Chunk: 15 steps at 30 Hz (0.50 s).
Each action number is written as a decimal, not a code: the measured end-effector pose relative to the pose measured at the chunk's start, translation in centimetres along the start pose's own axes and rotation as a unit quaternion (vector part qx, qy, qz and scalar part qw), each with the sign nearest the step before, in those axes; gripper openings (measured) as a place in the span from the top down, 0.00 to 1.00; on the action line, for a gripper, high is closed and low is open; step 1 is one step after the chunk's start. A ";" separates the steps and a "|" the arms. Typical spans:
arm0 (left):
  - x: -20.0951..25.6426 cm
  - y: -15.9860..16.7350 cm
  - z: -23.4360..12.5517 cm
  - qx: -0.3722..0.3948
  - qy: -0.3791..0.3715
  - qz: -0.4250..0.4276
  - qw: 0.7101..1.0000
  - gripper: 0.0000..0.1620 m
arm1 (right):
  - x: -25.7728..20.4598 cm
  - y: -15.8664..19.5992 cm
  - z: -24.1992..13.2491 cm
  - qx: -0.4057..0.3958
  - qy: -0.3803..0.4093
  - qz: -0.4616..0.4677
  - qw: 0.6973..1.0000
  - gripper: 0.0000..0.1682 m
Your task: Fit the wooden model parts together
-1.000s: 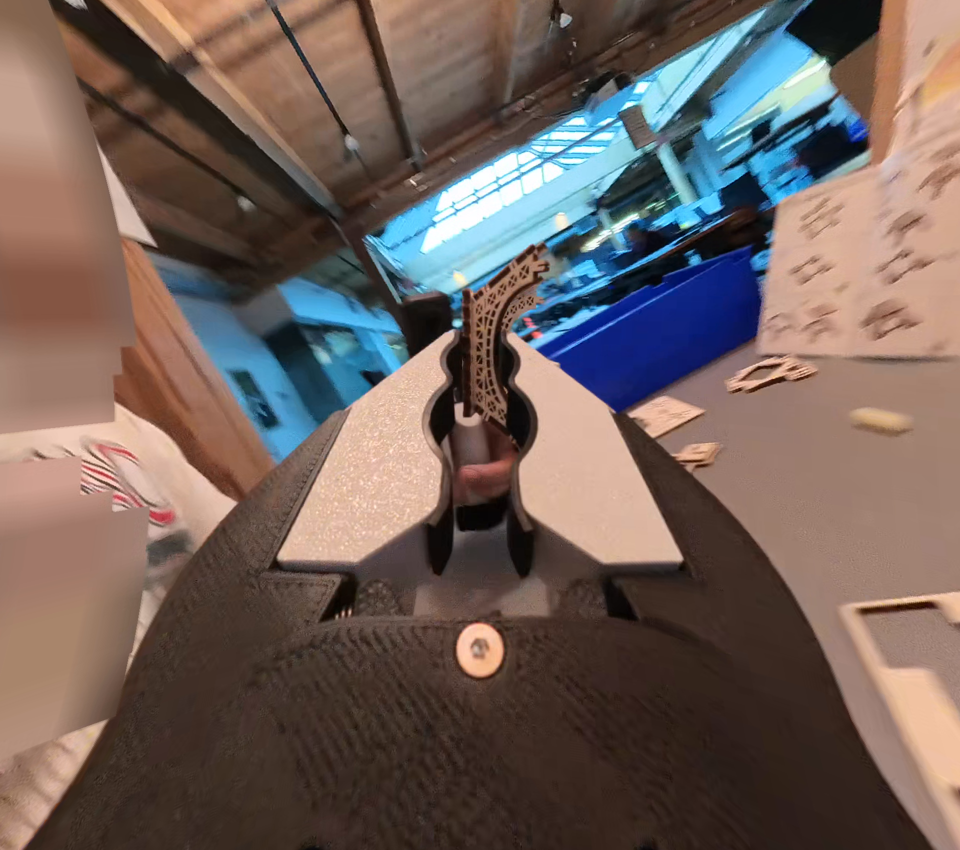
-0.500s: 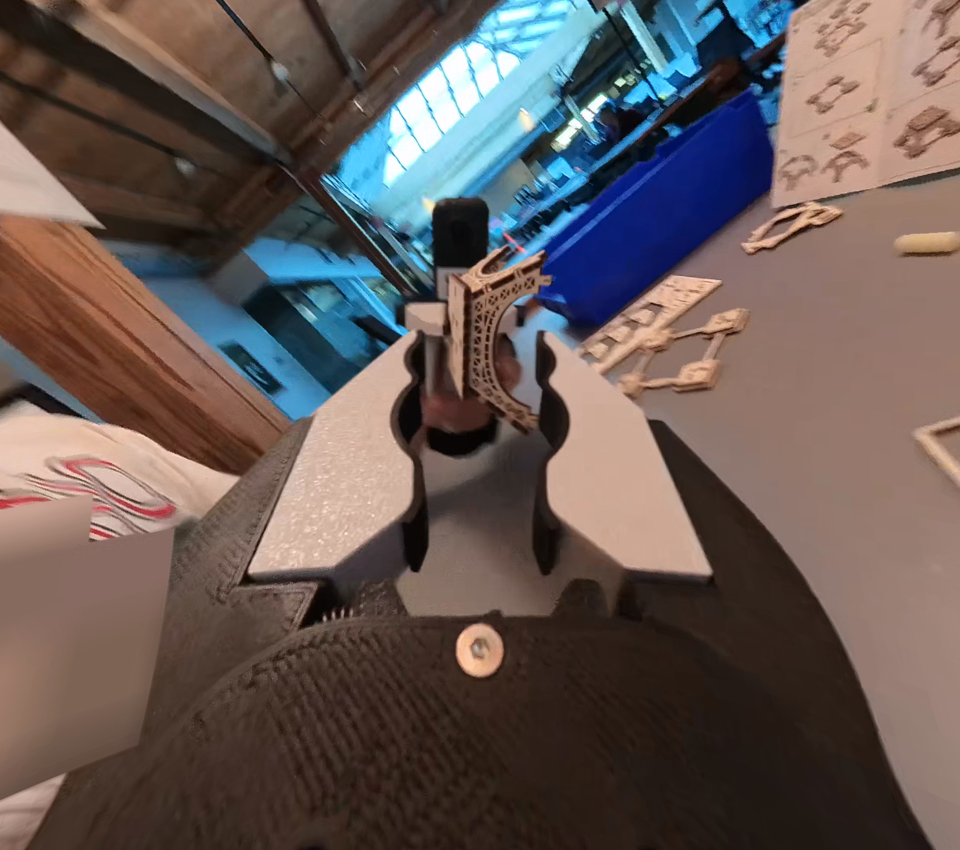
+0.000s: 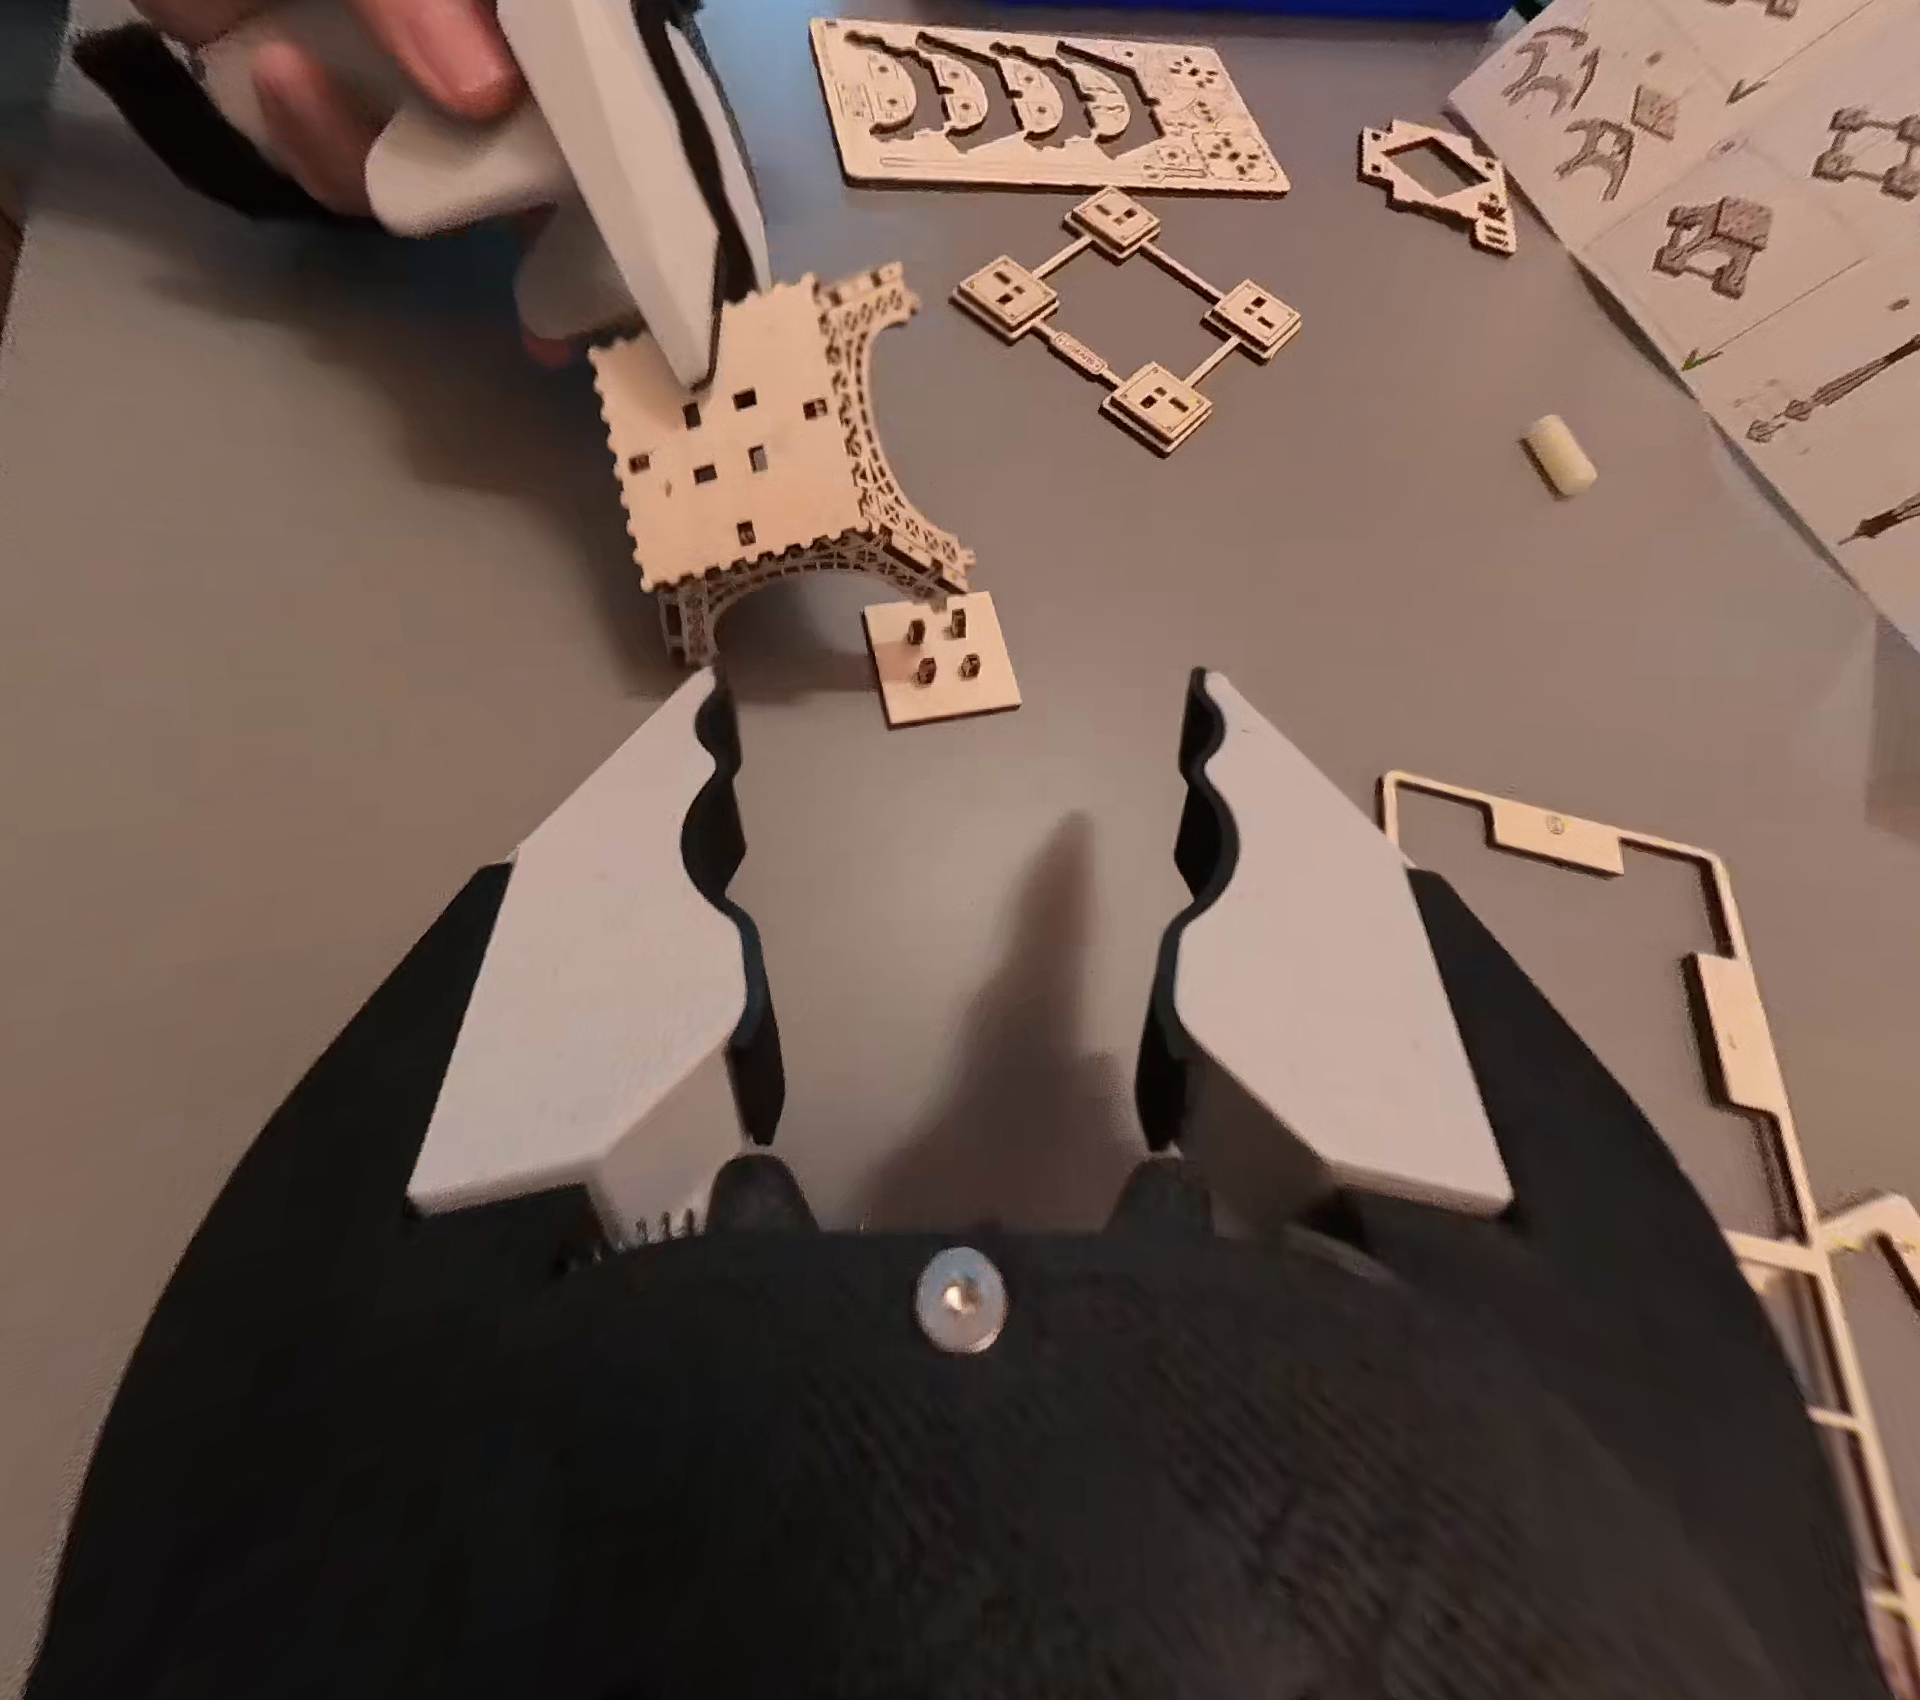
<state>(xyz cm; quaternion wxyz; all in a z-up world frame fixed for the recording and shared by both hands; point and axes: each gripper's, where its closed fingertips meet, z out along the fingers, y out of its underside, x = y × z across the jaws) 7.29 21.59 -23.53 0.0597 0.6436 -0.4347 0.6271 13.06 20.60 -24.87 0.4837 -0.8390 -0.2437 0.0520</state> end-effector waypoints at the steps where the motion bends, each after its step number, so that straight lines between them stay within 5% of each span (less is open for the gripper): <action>1: -0.5 0.0 0.0 -0.002 -0.013 0.001 1.000 0.93 | 0.0 -0.1 0.2 0.003 -0.011 0.012 1.000 0.53; 3: -1.3 -0.4 -0.3 0.002 -0.037 0.004 0.999 0.92 | -0.2 0.0 0.7 -0.002 -0.031 0.030 0.999 0.62; 15: -3.6 -1.0 -2.8 -0.031 -0.133 0.054 0.989 0.74 | 0.6 1.9 2.3 -0.052 -0.057 0.028 0.997 0.72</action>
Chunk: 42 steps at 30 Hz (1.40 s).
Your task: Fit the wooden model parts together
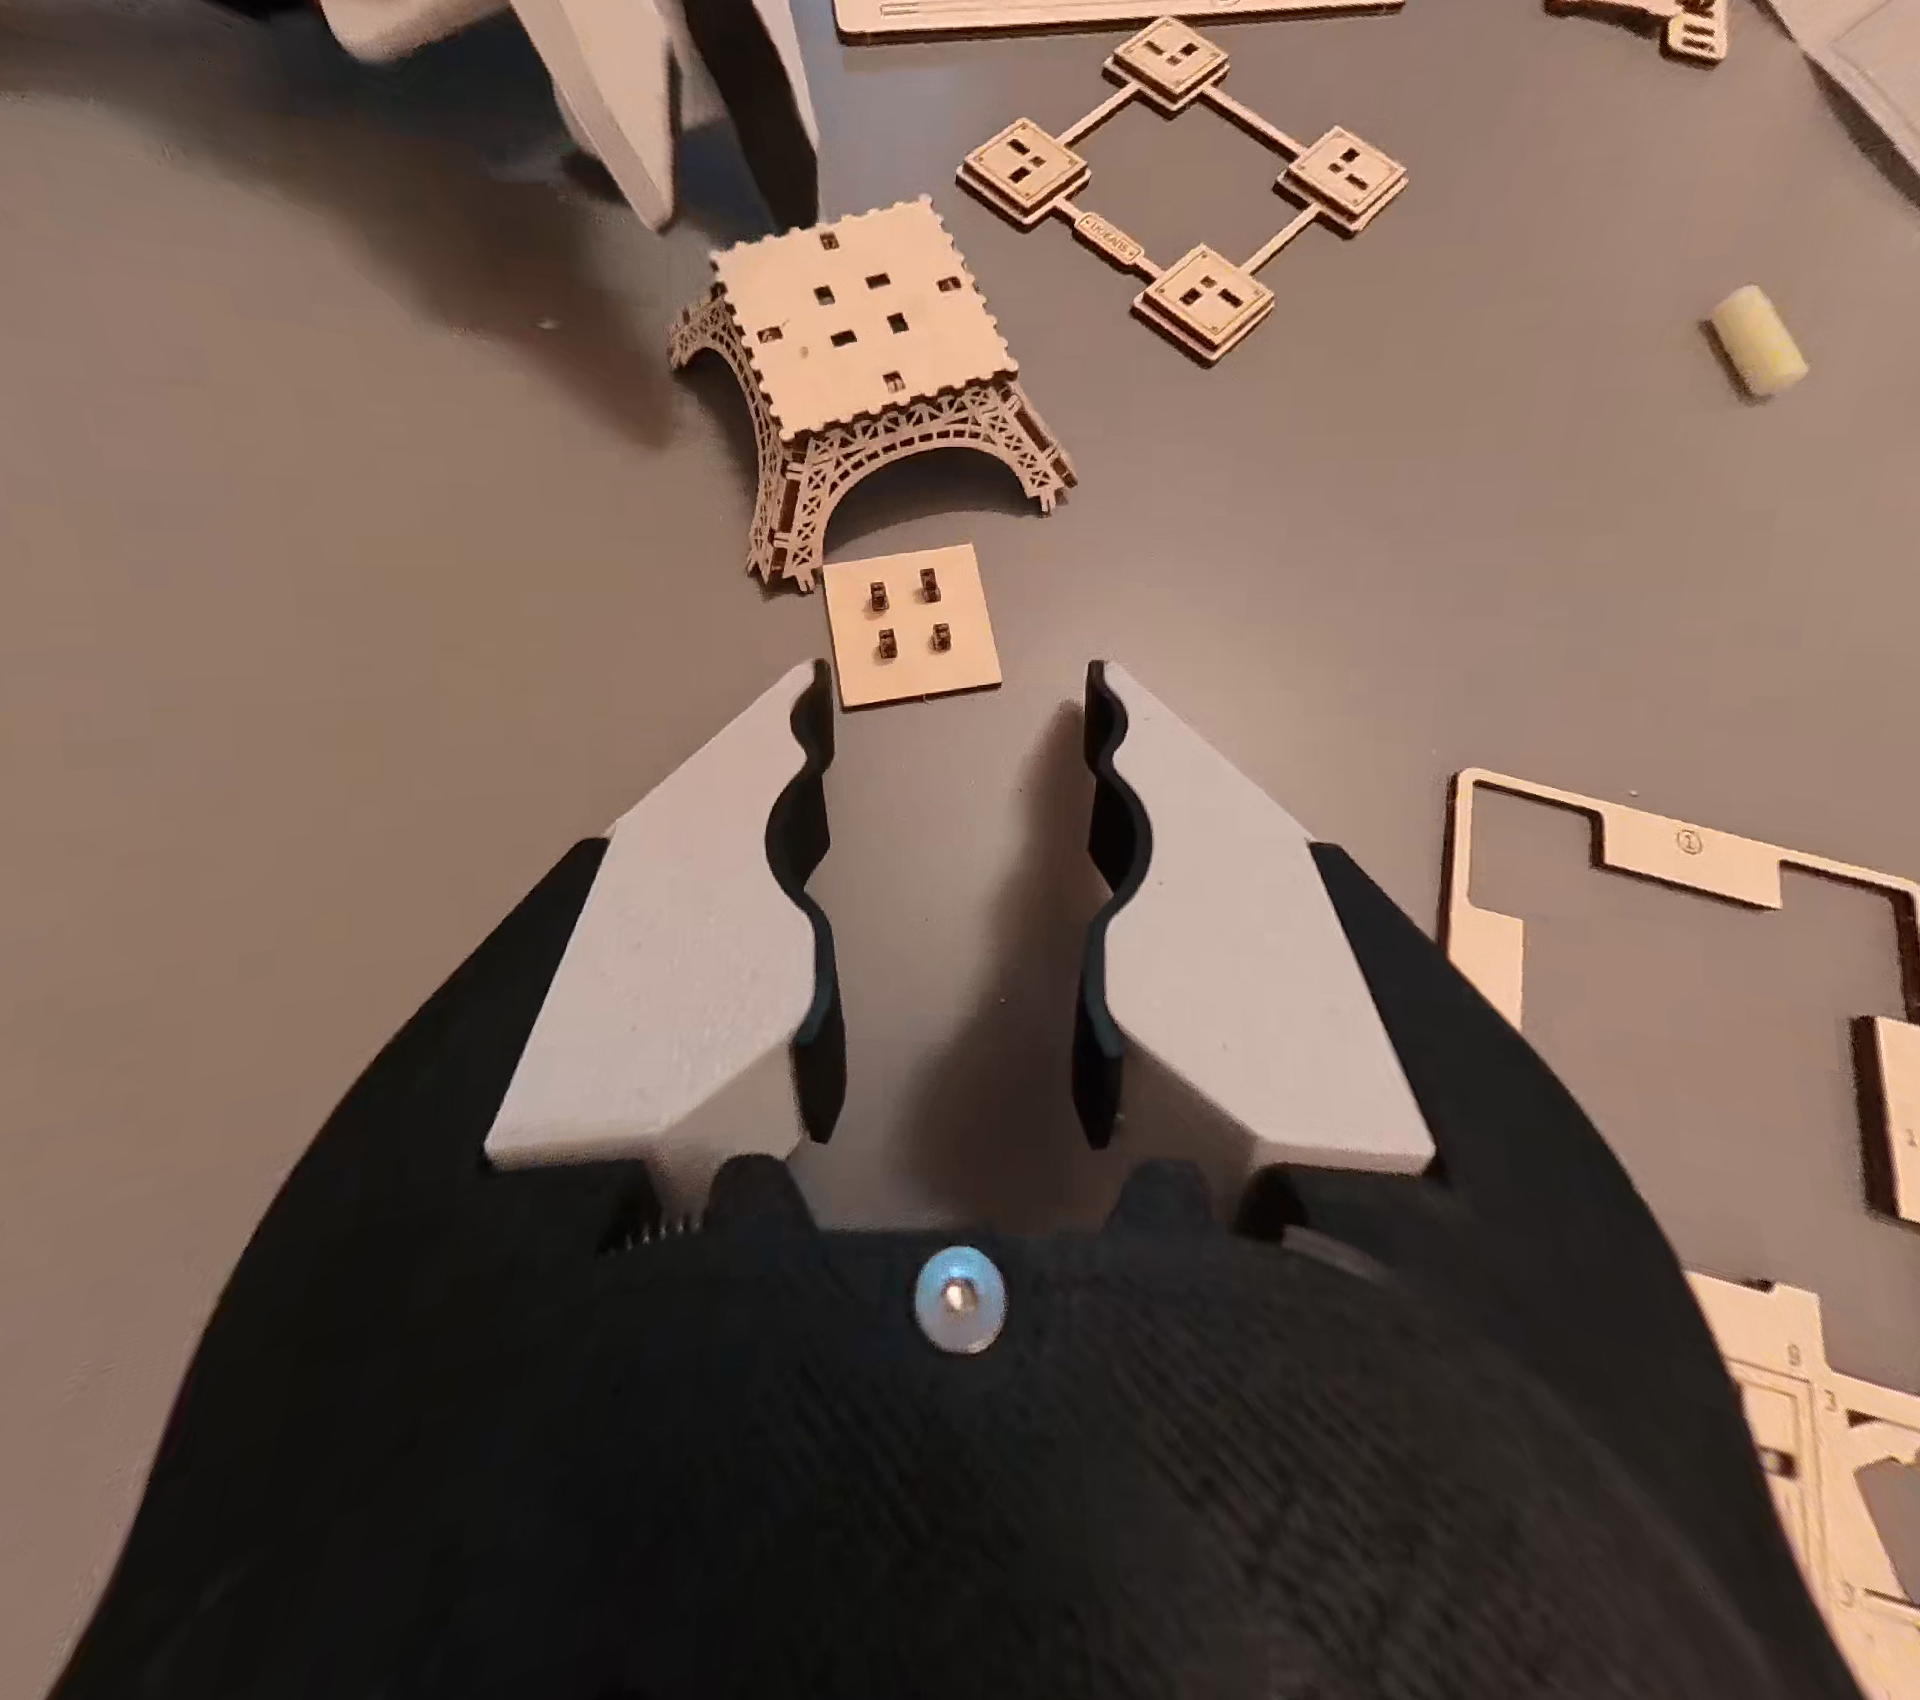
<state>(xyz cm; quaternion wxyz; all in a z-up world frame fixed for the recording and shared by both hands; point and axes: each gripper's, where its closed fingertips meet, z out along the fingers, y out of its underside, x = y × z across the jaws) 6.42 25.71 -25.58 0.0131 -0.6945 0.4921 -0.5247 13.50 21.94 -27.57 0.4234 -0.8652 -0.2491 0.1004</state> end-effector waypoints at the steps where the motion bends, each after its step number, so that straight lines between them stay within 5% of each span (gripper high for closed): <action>1: 0.0 0.3 -0.4 -0.009 -0.011 0.018 1.000 0.74 | -0.1 0.2 0.1 -0.008 -0.003 -0.008 1.000 0.72; 7: 0.6 -1.4 -1.8 0.003 -0.120 0.247 0.962 0.60 | -0.2 0.3 0.4 -0.016 -0.002 -0.021 1.000 0.75; 10: 0.3 -1.3 -1.1 -0.054 -0.186 0.415 0.889 0.48 | -0.5 0.3 0.5 -0.017 -0.009 -0.022 1.000 0.77; 13: -0.4 -1.1 -0.1 -0.119 -0.212 0.506 0.827 0.47 | -0.7 0.3 0.5 -0.018 -0.019 -0.022 0.999 0.79; 25: -1.7 -1.0 2.0 -0.155 -0.118 0.458 0.868 0.60 | -0.5 0.2 0.7 -0.019 -0.041 0.015 0.999 0.79; 27: -1.9 -1.0 2.0 -0.147 -0.119 0.461 0.867 0.67 | -0.6 0.2 0.8 -0.020 -0.044 0.010 0.999 0.77; 42: 0.3 -1.5 2.0 -0.091 -0.111 0.537 0.831 0.67 | -0.3 0.0 1.1 -0.020 -0.027 -0.011 0.999 0.82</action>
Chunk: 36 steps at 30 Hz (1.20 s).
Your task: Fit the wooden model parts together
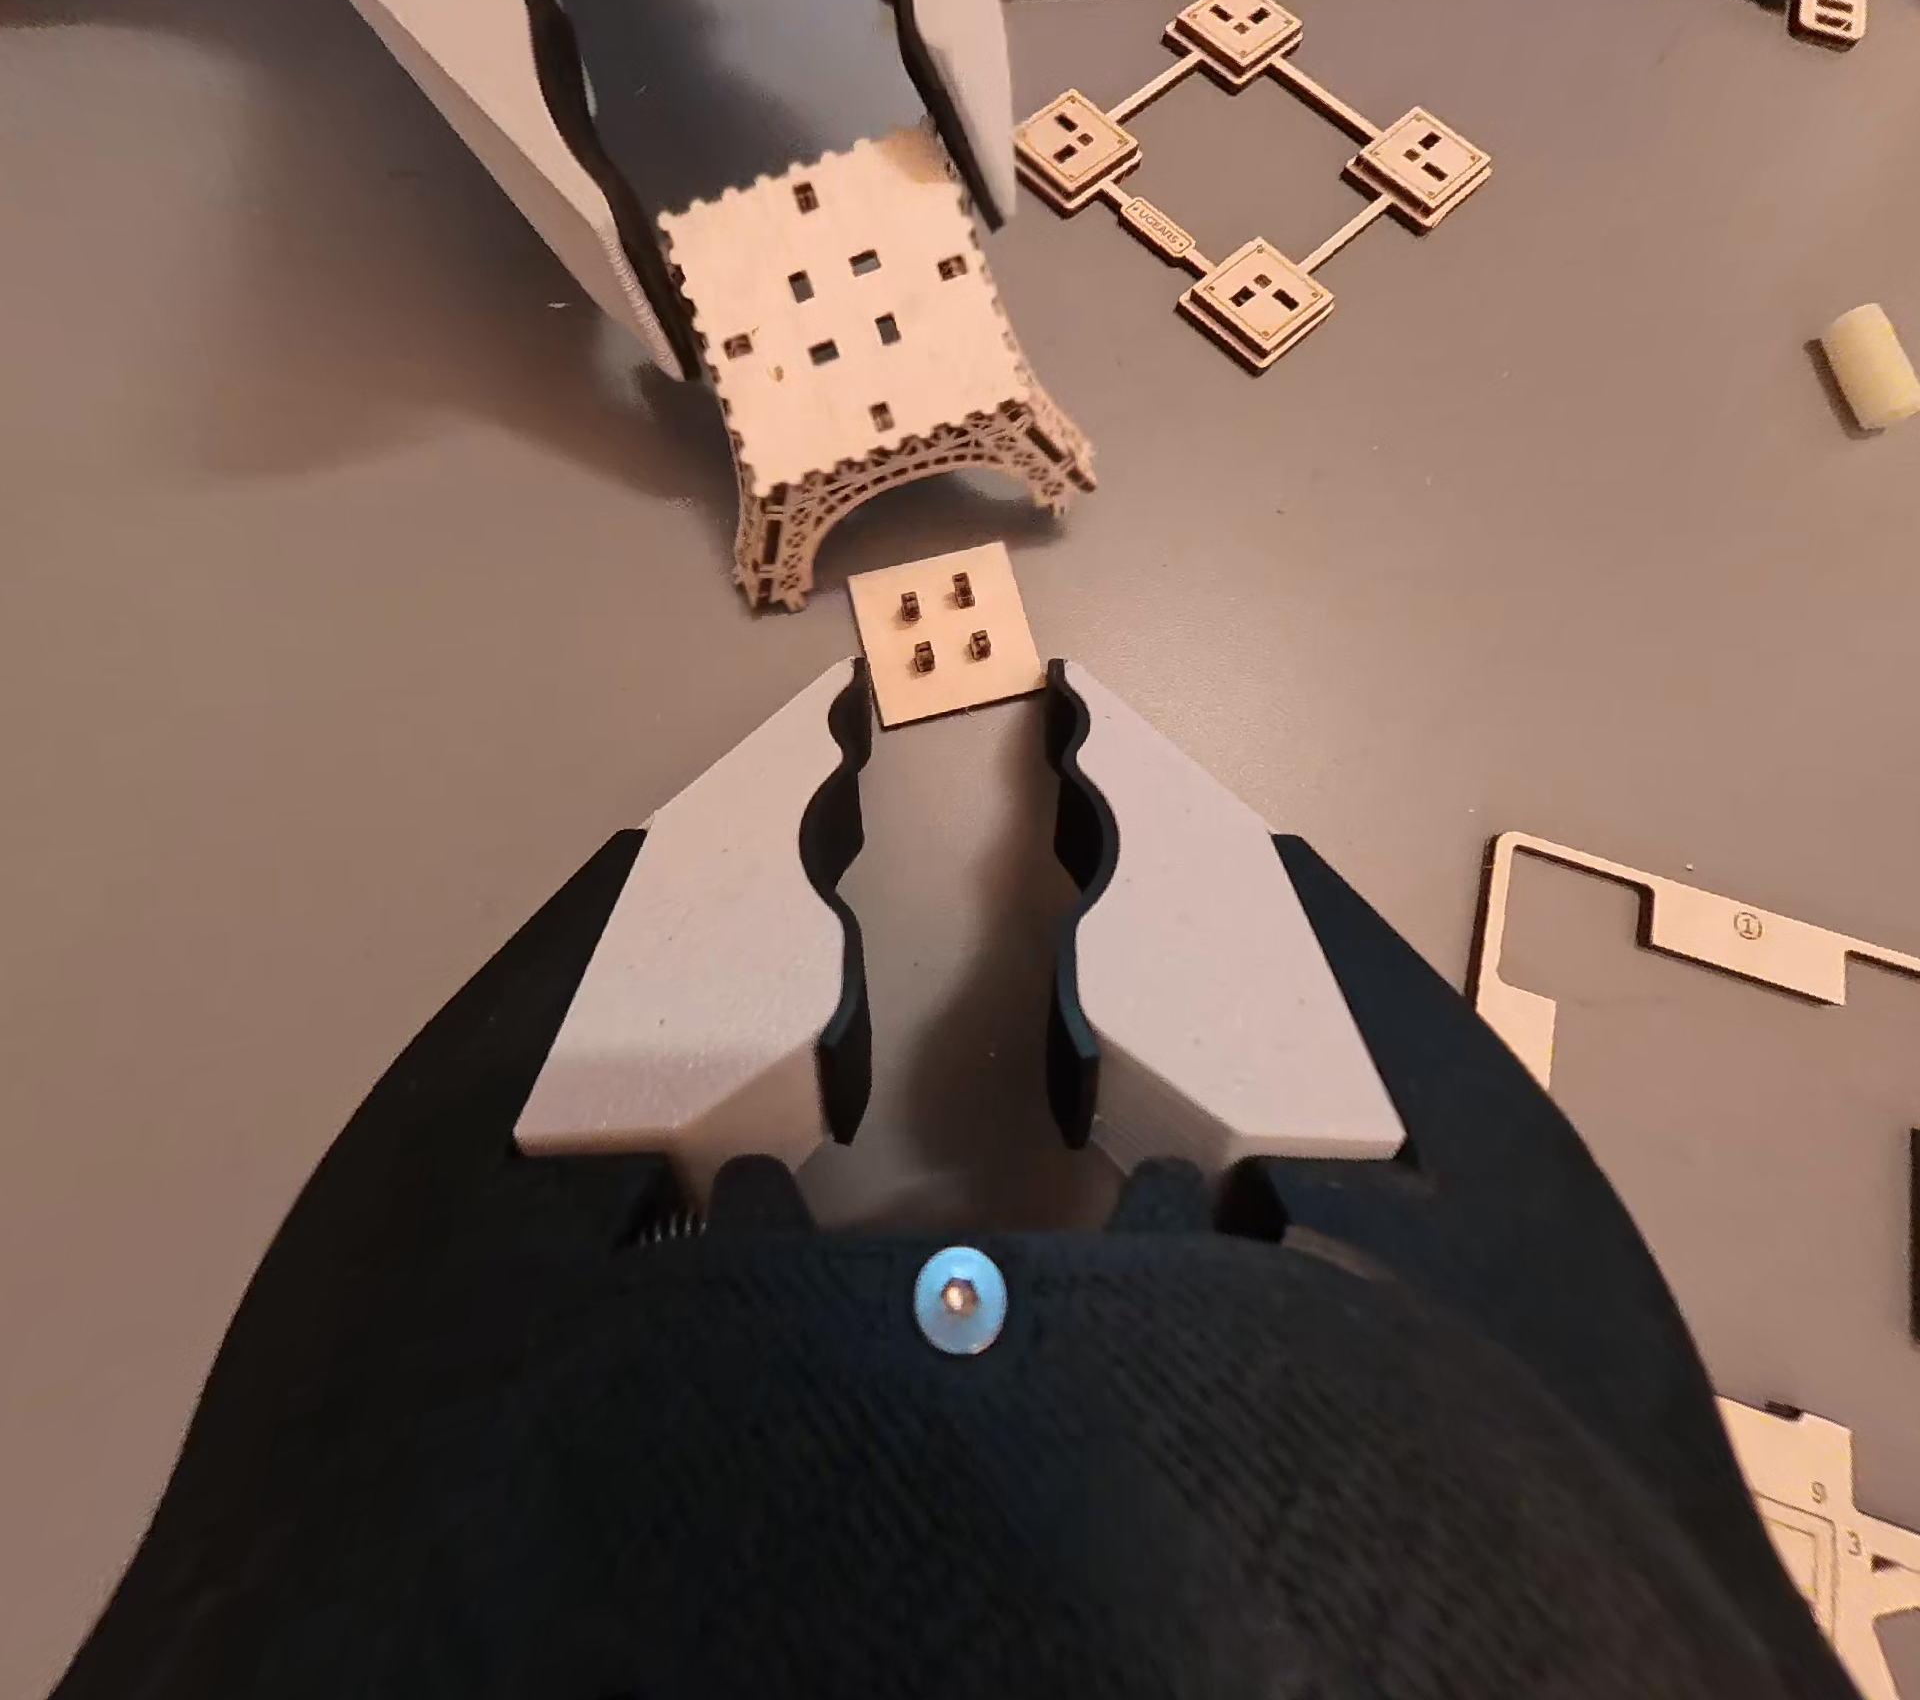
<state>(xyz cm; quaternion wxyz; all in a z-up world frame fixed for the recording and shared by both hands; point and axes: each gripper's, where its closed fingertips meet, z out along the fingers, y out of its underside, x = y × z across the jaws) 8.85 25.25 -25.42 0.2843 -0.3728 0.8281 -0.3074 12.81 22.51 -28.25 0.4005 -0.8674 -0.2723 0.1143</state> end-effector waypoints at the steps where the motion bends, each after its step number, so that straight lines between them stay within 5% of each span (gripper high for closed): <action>1: 0.1 0.5 0.1 -0.010 0.001 -0.004 1.000 0.67 | -0.1 0.0 0.0 0.001 0.001 -0.005 1.000 0.82; 15: 0.6 0.5 0.4 0.031 0.012 -0.051 0.998 0.67 | -0.5 0.0 -0.4 0.007 0.007 -0.035 0.999 0.82; 27: 0.6 0.6 0.4 0.027 0.003 -0.071 0.997 0.53 | -0.1 -0.1 -1.7 0.021 0.017 -0.054 0.998 0.82; 32: 0.5 1.1 1.3 0.002 0.005 -0.051 0.999 0.66 | -0.4 0.2 -1.1 0.008 0.011 -0.049 0.999 0.82; 36: 0.6 0.9 1.2 0.011 0.006 -0.046 0.999 0.66 | -0.5 0.5 -0.8 0.003 0.009 -0.038 0.999 0.82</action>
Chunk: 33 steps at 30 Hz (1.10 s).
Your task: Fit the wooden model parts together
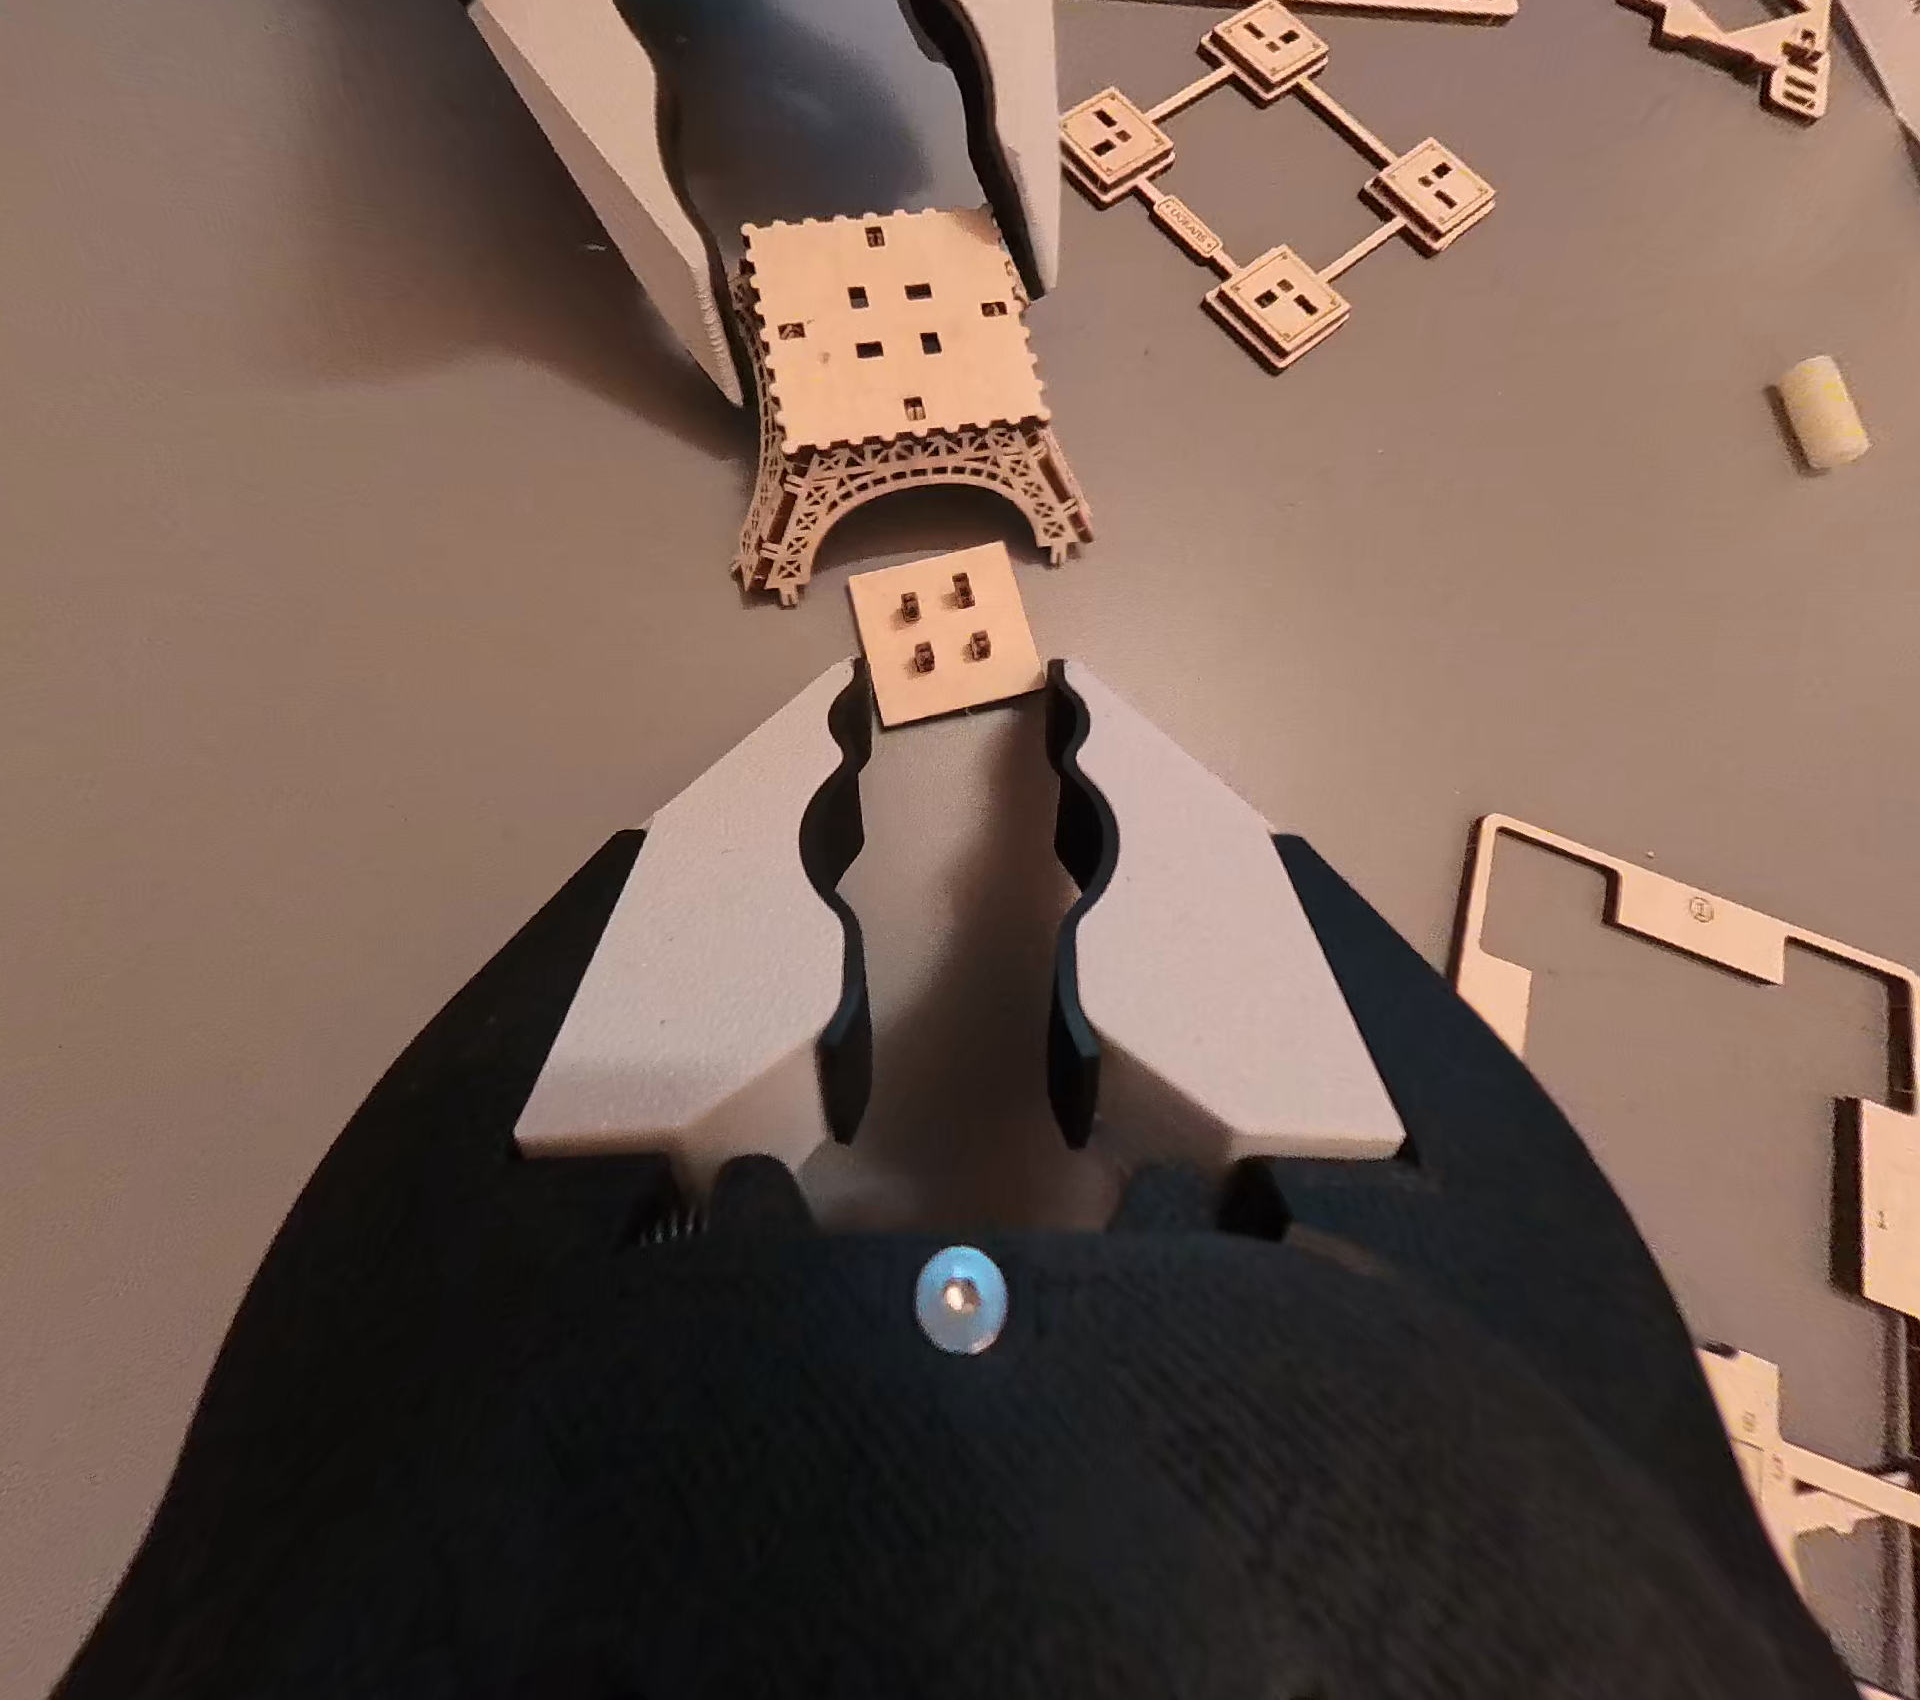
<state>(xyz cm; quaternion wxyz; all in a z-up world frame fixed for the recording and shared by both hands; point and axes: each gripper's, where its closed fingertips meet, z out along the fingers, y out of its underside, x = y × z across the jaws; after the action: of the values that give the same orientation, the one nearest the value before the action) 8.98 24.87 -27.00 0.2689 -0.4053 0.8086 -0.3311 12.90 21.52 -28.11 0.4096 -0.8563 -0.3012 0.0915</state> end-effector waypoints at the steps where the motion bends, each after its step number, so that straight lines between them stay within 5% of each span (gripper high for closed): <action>1: -0.1 -0.1 -0.1 0.004 -0.005 0.004 1.000 0.66 | 0.0 -0.1 0.0 0.003 0.000 0.003 1.000 0.82; 14: 0.5 -2.9 -0.2 0.071 -0.002 0.050 0.996 0.66 | -0.5 0.0 0.2 -0.003 -0.029 0.036 0.999 0.81; 19: 0.7 -3.9 0.6 0.082 -0.006 0.060 0.995 0.67 | -0.8 0.4 -0.4 -0.001 -0.043 0.050 0.998 0.68; 26: 1.1 -4.1 2.8 0.075 0.016 0.057 0.995 0.67 | 0.0 0.3 -2.4 0.017 -0.039 0.067 0.997 0.64; 33: 1.0 -3.7 3.5 0.047 0.021 0.033 0.998 0.67 | 0.2 -1.6 -2.7 0.033 0.004 -0.002 0.999 0.54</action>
<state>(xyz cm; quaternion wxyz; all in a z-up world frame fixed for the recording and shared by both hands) 12.67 21.21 -26.56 0.2813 -0.3584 0.8103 -0.3686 13.42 20.71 -25.12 0.4393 -0.8421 -0.2975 0.0969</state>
